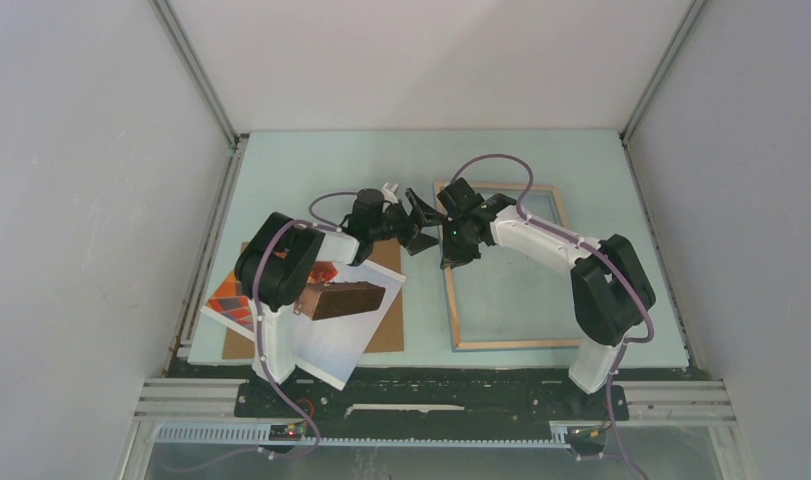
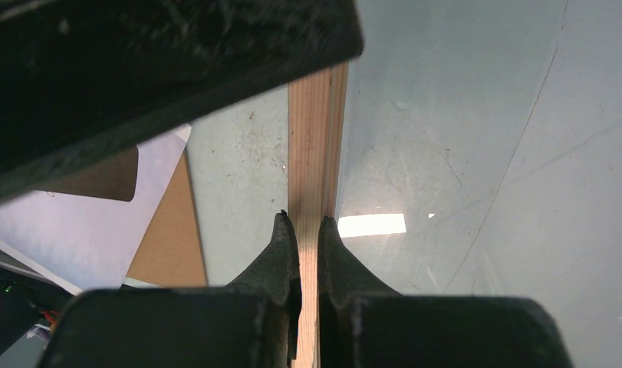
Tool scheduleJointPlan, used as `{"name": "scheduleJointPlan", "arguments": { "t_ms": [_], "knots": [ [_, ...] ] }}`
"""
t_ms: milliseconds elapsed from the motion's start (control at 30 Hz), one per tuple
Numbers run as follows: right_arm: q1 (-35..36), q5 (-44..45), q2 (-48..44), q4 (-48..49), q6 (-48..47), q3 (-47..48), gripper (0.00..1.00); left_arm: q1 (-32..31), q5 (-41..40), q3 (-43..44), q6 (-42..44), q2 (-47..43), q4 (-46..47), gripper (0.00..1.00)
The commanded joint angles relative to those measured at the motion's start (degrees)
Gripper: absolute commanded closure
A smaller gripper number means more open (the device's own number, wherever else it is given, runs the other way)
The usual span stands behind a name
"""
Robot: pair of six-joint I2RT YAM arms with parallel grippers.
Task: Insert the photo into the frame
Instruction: Pick up the photo frame from the center of the board.
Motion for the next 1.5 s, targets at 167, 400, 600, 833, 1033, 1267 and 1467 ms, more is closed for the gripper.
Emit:
{"name": "scheduleJointPlan", "arguments": {
  "t_ms": [167, 400, 600, 833, 1033, 1267, 1467],
  "knots": [
    [-0.3, -2.3, -4.2, 4.1, -1.0, -0.3, 1.00, -0.5, 2.2, 4.9, -4.0, 4.9, 8.4, 0.13],
    [-0.5, -2.9, -3.6, 4.8, -1.2, -0.2, 1.00, -1.6, 3.0, 5.9, -6.5, 8.1, 14.3, 0.22],
    [-0.6, -4.6, -2.7, 5.5, -1.5, -0.3, 0.98, -1.6, 3.9, 5.8, -8.4, 9.5, 18.9, 0.29],
    [-1.2, -6.9, -2.8, 4.9, -3.9, 0.8, 0.75, -1.3, 4.8, 6.9, -8.6, 11.4, 19.1, 0.43],
    [-2.1, -7.3, -4.3, 3.4, -6.5, 1.3, 0.43, -1.1, 5.2, 8.2, -8.9, 12.0, 20.0, 0.54],
    [-14.6, -5.9, -14.6, 0.2, -10.6, 1.4, 0.36, -0.7, 5.5, 7.1, -9.3, 11.8, 20.8, 0.57],
    [-35.4, -4.1, -13.5, -3.0, -12.1, 1.2, 0.35, -0.2, 6.2, 5.9, -9.3, 11.8, 20.8, 0.57]
  ]
}}
